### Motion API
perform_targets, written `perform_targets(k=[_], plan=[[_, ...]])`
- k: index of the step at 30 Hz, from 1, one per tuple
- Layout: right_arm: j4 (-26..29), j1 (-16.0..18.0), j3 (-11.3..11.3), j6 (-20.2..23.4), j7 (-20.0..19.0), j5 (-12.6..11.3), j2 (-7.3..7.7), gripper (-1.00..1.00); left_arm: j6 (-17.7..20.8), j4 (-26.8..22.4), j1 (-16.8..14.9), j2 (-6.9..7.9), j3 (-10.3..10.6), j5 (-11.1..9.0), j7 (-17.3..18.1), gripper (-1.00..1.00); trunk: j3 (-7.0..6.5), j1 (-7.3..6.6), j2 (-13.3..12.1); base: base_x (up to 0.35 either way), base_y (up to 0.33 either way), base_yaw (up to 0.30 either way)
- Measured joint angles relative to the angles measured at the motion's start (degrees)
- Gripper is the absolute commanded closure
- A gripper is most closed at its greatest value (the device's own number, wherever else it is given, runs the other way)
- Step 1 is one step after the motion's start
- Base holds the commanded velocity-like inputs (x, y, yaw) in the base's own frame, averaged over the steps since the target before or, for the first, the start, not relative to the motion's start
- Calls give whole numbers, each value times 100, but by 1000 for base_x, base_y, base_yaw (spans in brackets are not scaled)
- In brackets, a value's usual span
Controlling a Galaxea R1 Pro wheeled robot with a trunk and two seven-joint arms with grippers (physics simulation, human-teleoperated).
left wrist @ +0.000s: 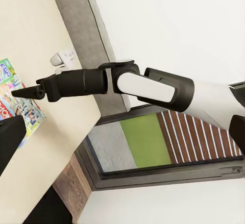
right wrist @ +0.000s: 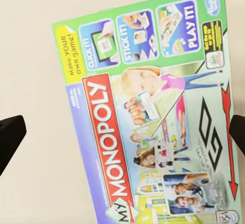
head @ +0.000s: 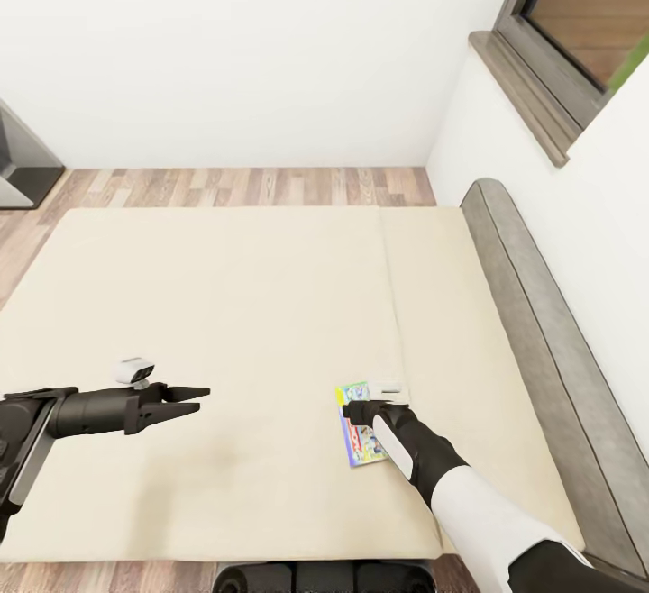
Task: Put all the toys in the child's room - the three board games (two on the bed and one on the table), the two jigsaw puzzles on the table, and the tennis ball on the table - inside the toy box on the table in the child's room.
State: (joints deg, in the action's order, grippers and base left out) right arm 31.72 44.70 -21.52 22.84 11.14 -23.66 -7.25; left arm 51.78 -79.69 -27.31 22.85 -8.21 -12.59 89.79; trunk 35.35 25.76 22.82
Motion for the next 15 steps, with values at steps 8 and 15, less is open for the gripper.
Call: perform_targets(k=[8, 15], plan=[[15, 0, -1, -17, 6, 1, 1, -100, 0, 3, 0, -10, -1, 1, 0, -100, 72, 0, 0, 0, 0, 0], [23, -1, 0, -120, 8, 1, 2, -100, 0, 0, 0, -10, 1, 1, 0, -100, 92, 0, 0, 0, 0, 0]])
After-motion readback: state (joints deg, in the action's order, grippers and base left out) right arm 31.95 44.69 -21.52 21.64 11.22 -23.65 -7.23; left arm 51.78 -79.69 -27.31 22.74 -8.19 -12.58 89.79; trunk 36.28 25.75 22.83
